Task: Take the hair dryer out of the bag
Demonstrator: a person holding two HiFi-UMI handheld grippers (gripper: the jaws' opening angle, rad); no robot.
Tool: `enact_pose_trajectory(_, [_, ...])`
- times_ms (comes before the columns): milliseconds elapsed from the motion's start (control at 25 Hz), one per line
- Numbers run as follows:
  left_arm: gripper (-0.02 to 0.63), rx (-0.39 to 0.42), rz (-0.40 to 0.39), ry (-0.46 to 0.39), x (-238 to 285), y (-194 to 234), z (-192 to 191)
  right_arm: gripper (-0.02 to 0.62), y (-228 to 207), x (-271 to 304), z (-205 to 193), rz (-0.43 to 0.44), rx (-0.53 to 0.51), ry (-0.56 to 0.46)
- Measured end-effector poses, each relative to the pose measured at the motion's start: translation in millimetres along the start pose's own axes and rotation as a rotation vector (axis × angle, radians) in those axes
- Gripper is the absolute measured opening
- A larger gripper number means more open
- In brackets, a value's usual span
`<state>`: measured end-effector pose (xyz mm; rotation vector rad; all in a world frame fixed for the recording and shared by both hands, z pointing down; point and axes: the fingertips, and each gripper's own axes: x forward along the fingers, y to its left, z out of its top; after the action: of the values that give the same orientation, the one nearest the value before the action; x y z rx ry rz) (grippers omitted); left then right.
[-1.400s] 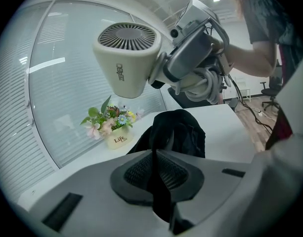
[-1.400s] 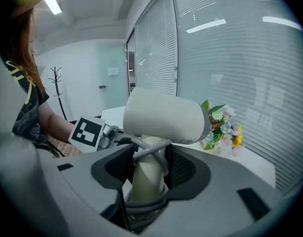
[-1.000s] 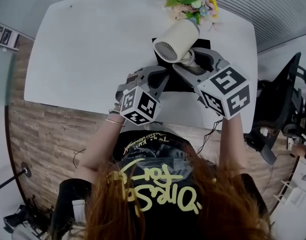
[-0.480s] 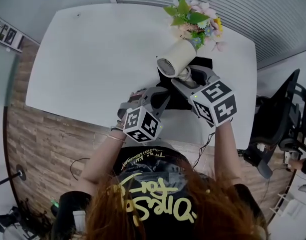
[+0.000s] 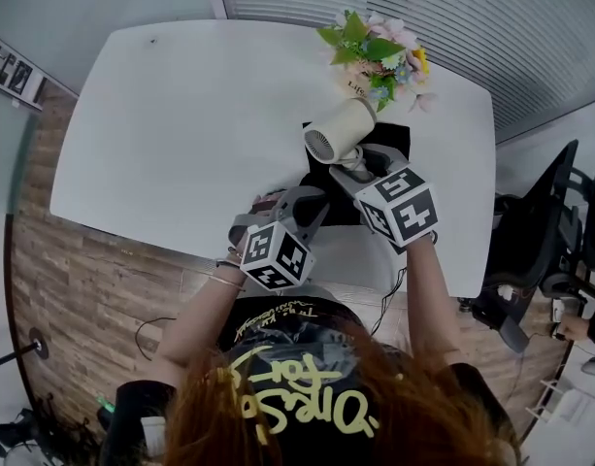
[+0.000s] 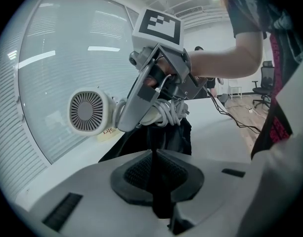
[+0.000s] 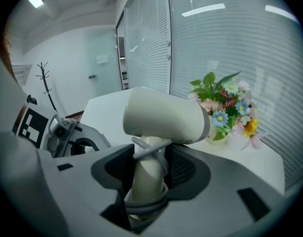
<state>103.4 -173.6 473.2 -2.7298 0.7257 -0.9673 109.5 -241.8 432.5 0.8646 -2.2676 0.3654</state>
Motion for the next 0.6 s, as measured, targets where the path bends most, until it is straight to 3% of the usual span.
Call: enact_pose_trajectory(600, [0.021,-0.013,-0.021,0.002,-0.5,-5.2,-4.8,0.207,-1.7,17.8,-17.2,-0.017,0.026,0.043])
